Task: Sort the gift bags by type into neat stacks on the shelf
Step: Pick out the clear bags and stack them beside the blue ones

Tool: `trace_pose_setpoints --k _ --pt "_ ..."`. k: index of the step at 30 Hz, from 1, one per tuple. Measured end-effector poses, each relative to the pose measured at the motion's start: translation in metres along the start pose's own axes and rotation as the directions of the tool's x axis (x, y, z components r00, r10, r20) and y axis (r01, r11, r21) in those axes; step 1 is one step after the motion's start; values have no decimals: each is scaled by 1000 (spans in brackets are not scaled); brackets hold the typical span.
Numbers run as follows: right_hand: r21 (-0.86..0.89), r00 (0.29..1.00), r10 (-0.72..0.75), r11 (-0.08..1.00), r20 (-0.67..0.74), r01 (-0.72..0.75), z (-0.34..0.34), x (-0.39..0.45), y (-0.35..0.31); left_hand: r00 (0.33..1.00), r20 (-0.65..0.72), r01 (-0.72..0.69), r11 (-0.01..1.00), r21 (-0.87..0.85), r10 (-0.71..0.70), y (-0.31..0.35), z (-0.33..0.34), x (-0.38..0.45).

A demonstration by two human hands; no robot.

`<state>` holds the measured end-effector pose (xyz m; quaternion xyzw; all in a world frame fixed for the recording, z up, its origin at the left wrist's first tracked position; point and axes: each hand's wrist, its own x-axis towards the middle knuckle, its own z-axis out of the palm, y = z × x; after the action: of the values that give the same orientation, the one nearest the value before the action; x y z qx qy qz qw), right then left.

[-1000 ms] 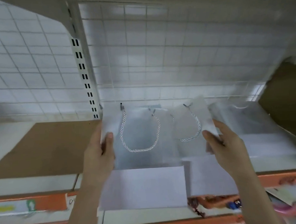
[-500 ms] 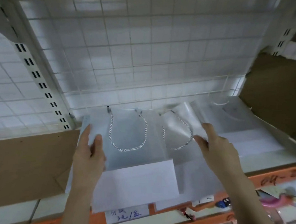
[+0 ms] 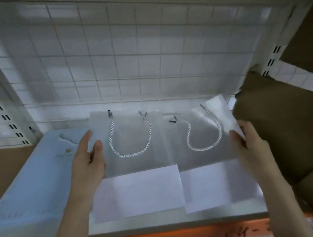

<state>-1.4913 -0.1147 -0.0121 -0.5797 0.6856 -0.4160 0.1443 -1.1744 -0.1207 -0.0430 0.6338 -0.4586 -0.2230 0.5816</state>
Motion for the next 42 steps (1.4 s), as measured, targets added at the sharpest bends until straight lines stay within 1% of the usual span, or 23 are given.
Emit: trace_pose_setpoints --k 2,5,10,12,15,19,21,22,23,25,27,28,29,31,33,36,39,42 --pt "27 998 47 999 -32 -46 -11 10 25 1000 2 13 1000 4 -13 2 20 -8" --pt "81 993 101 992 -60 -96 -10 23 56 999 6 46 999 -4 -46 1 40 -22" --pt "113 990 138 984 1 -137 12 38 80 996 -58 69 996 60 -65 -2 40 -33" --pt "67 991 134 989 -4 -133 22 40 85 995 -82 68 994 87 -61 1 34 -33" --pt "-6 991 117 993 -59 -117 31 41 89 995 -80 74 991 113 -65 3 32 -25" --pt "-63 994 82 994 -65 -86 35 41 93 995 -38 102 978 180 -97 -8 42 -3" --pt "-108 995 73 991 -71 -80 34 40 94 997 -5 81 971 225 -82 -11 52 3" --pt "-123 994 77 989 -71 -86 33 38 94 998 15 54 957 286 -61 -12 57 5" --pt "-134 994 82 987 -67 -90 32 37 95 999 31 16 924 383 -30 -14 61 5" --pt "-141 995 83 986 -58 -91 31 36 95 997 57 -71 798 598 45 -21 67 4" --pt "-159 996 70 984 -58 -78 33 36 96 994 91 -113 670 734 68 -30 69 1" --pt "-183 996 58 981 -60 -68 33 36 96 994 92 -110 639 762 61 -32 69 0" --pt "-212 997 45 975 -65 -58 34 36 95 996 76 -92 629 772 52 -34 68 -1" --pt "-271 997 22 962 -75 -42 36 36 94 999 17 -43 631 775 47 -35 66 1" --pt "-304 995 -14 953 -98 -16 38 36 92 999 -7 -26 613 789 51 -33 66 5" --pt "-337 982 -117 939 -145 62 43 37 92 999 27 -32 578 815 18 -33 75 4" --pt "-383 970 -195 915 -147 126 48 34 89 998 55 -37 512 858 -21 -31 83 -2" --pt "-400 954 -250 901 -164 167 51 29 81 994 104 -84 416 905 -26 -29 78 1"
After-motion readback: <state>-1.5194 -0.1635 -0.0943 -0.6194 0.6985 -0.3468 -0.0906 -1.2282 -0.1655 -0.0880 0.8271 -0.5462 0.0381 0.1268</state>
